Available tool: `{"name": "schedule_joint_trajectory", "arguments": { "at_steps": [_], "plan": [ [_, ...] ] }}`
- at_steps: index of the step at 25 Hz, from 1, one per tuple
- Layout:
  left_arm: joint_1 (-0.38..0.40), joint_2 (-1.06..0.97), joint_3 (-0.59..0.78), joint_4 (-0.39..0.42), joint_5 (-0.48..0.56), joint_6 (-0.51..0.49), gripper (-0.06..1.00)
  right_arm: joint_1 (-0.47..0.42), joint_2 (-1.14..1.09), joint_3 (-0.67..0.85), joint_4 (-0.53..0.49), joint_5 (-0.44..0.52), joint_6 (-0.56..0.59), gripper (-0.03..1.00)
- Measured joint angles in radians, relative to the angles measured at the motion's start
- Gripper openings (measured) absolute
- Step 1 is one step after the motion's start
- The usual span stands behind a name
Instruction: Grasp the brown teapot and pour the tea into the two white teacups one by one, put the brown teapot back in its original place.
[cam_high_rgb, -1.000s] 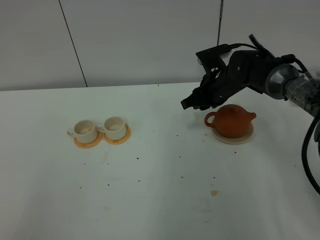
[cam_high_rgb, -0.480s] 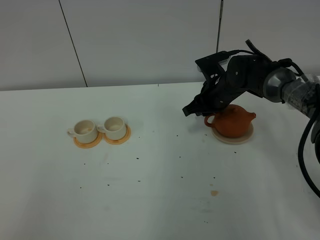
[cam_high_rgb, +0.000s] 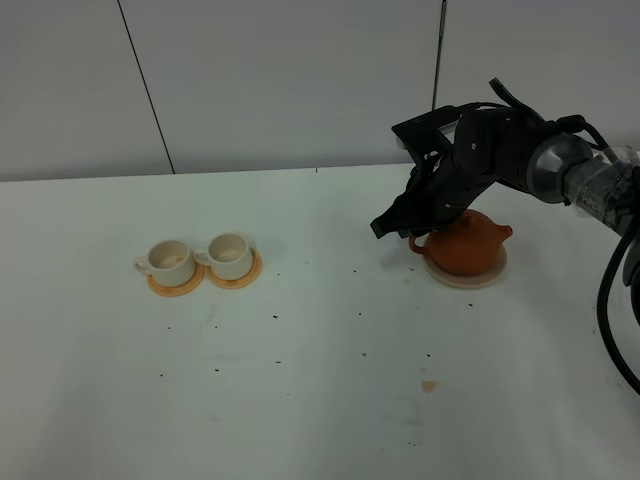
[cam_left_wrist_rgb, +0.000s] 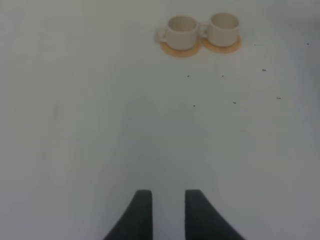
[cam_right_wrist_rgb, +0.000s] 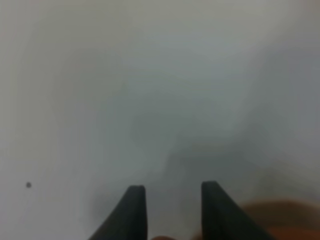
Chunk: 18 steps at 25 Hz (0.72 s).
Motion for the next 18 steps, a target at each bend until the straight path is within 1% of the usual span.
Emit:
{"name": "schedule_joint_trajectory", "arguments": {
  "at_steps": [2, 9, 13, 18],
  "plan": [
    [0.000, 0.000, 0.000, 0.000, 0.000, 0.000, 0.23, 0.000, 0.000, -0.005, 0.000, 0.014, 0.000, 0.26],
    [0.000, 0.000, 0.000, 0.000, 0.000, 0.001, 0.23, 0.000, 0.000, -0.069, 0.000, 0.111, 0.004, 0.26],
    [0.000, 0.000, 0.000, 0.000, 0.000, 0.002, 0.23, 0.000, 0.000, -0.080, 0.000, 0.130, 0.005, 0.26],
    [0.000, 0.000, 0.000, 0.000, 0.000, 0.003, 0.23, 0.000, 0.001, -0.080, 0.008, 0.129, 0.006, 0.26]
  ]
}}
